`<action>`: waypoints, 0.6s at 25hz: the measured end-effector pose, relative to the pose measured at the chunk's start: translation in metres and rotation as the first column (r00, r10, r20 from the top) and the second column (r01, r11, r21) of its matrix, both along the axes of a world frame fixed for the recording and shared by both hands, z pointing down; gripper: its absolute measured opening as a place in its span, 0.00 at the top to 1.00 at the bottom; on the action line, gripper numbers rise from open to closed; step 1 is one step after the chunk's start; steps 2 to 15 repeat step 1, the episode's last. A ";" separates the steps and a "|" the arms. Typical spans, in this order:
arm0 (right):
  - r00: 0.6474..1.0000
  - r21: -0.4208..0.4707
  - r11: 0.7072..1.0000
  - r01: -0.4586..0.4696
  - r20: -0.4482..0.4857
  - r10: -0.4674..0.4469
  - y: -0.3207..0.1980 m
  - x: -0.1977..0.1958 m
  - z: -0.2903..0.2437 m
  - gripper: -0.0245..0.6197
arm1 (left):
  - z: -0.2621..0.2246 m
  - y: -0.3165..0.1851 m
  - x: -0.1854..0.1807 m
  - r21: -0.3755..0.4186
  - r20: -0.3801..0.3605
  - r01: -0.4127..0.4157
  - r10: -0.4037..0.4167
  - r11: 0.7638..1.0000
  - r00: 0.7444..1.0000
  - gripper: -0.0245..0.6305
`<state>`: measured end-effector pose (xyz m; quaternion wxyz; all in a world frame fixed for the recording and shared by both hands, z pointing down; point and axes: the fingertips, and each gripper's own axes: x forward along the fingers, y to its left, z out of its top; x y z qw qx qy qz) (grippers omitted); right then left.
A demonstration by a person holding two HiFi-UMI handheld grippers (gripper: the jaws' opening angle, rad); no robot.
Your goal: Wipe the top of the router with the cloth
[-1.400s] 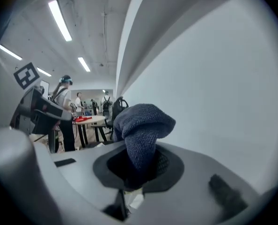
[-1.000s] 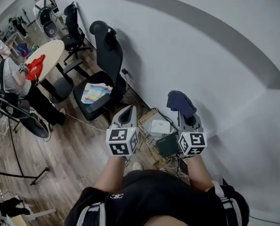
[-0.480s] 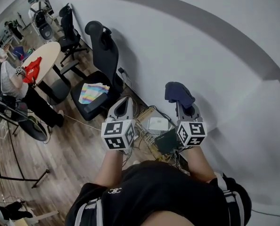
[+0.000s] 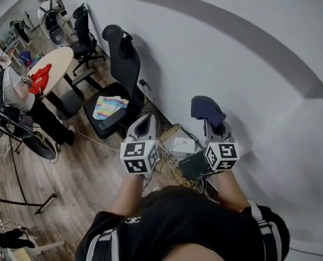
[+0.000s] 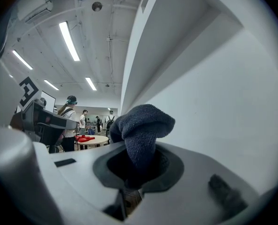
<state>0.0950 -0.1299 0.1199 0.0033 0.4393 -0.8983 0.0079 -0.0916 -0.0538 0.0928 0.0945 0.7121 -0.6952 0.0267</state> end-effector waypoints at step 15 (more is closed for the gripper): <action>1.000 0.003 1.000 0.003 0.002 -0.003 0.000 0.000 -0.002 0.88 | -0.001 0.000 0.000 0.001 0.002 0.001 -0.001 1.000 1.000 0.96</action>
